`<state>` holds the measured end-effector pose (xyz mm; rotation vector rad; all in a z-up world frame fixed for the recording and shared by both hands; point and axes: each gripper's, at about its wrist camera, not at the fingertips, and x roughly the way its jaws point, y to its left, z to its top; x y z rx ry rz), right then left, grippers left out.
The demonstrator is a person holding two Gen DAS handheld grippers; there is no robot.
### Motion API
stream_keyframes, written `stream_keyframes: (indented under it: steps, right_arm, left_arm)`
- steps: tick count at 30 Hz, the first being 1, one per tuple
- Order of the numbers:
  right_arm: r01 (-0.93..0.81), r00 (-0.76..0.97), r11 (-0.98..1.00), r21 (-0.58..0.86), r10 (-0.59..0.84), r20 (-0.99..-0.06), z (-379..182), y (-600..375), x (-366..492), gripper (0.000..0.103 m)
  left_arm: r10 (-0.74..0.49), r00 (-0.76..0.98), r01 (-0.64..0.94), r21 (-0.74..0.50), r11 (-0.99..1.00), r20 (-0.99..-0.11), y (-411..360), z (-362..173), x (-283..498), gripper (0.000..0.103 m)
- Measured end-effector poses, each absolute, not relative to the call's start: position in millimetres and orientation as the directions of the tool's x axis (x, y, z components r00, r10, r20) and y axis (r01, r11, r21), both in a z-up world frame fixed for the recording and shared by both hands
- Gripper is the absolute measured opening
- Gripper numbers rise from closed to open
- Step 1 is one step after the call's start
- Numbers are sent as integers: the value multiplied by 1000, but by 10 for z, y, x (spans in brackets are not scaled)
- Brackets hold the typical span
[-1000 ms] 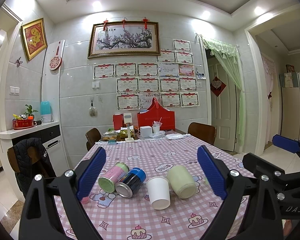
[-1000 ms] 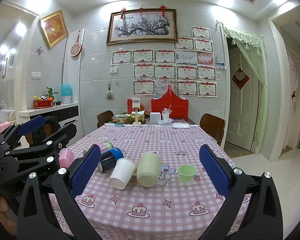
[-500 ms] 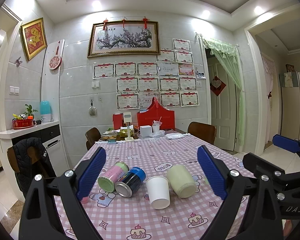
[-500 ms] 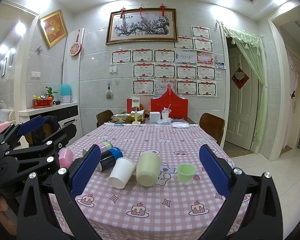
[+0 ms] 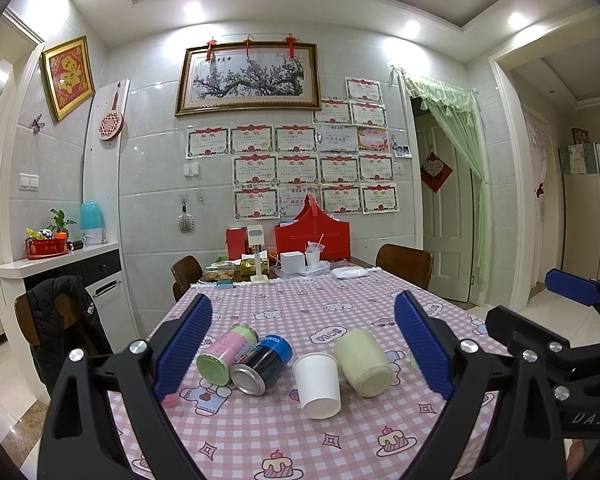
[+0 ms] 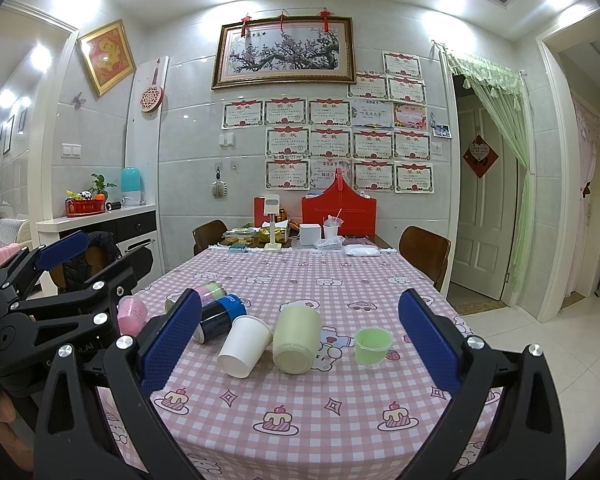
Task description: Flip cup upside down
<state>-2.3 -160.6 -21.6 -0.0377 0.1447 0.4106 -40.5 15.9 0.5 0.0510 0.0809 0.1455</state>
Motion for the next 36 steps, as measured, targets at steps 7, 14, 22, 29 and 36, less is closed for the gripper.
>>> stream_keyframes:
  steps: [7, 14, 22, 29, 36]
  right_arm:
    - [-400, 907, 917, -8, 395, -147, -215, -1609, -27, 95]
    - [-398, 907, 917, -7, 393, -149, -224, -1612, -13, 95]
    - [-398, 907, 917, -5, 393, -154, -226, -1612, -7, 95]
    - [-399, 906, 917, -4, 394, -156, -218, -1594, -1, 95]
    - [-398, 906, 917, -3, 393, -159, -220, -1589, 6, 95]
  left_arm:
    - [150, 986, -145, 59, 988, -73, 167, 1, -411, 91]
    - [147, 986, -143, 57, 988, -72, 175, -11, -417, 91]
    - [145, 986, -141, 56, 988, -80, 181, -13, -398, 91]
    - [147, 986, -143, 60, 988, -81, 181, -13, -391, 91]
    - [150, 985, -145, 63, 987, -80, 189, -20, -385, 91]
